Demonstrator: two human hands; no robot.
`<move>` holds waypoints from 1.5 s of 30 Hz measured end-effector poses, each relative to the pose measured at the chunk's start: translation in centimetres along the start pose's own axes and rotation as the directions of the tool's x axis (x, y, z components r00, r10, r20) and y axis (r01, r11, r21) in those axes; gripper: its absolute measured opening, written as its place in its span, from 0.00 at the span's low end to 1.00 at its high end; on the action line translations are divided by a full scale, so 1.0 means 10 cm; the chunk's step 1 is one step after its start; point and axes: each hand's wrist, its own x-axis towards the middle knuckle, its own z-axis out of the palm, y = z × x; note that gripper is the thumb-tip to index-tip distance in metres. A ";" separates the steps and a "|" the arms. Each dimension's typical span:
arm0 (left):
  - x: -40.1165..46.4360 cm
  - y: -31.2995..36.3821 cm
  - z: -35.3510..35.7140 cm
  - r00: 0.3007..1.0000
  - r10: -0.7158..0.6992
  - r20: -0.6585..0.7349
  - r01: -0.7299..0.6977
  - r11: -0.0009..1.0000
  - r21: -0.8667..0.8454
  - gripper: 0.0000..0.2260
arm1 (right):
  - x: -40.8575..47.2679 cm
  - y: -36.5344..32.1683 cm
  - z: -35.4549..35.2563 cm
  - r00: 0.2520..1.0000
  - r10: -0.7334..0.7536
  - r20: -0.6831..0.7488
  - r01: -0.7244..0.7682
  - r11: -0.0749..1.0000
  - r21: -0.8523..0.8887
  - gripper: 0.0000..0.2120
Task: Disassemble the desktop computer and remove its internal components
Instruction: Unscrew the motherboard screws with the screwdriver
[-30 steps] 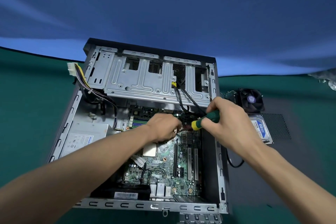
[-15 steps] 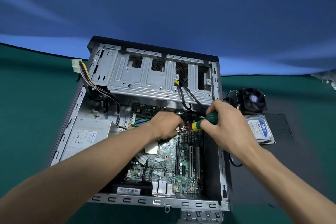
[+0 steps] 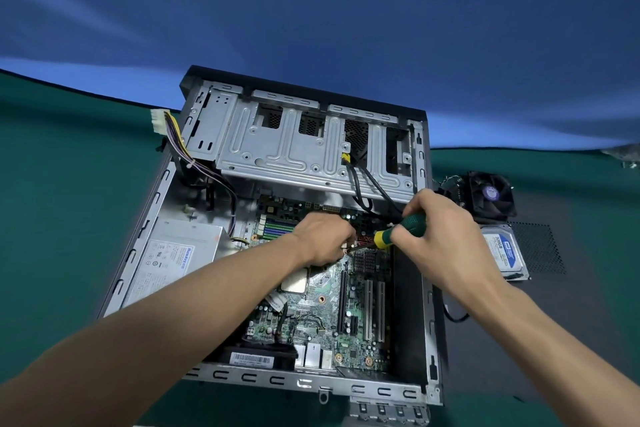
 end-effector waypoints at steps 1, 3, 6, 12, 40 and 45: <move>0.00 0.00 0.00 1.000 0.001 0.000 -0.001 1.000 0.003 0.16 | 0.00 -0.01 0.00 1.000 0.003 0.006 -0.003 1.000 -0.008 0.08; 0.00 0.01 -0.01 1.000 0.003 0.000 -0.003 1.000 0.015 0.14 | 0.02 -0.05 -0.01 1.000 0.005 0.019 -0.004 0.999 -0.046 0.09; -0.01 0.02 -0.02 1.000 -0.009 0.008 0.008 0.999 0.035 0.09 | 0.04 -0.17 -0.02 1.000 -0.019 0.018 0.023 0.967 -0.253 0.18; -0.03 0.05 -0.03 1.000 -0.019 -0.007 0.020 0.996 0.086 0.03 | 0.11 -0.35 -0.04 0.987 0.000 0.160 0.034 0.977 -0.210 0.12; 0.02 0.03 0.05 0.998 -0.065 0.009 0.064 0.995 0.070 0.13 | 0.19 -0.35 0.01 0.997 -0.065 0.048 0.070 0.992 -0.108 0.05; 0.00 0.03 0.04 0.999 -0.046 -0.016 0.047 0.996 0.076 0.14 | 0.20 -0.38 0.02 0.998 -0.030 0.063 0.036 0.995 -0.097 0.05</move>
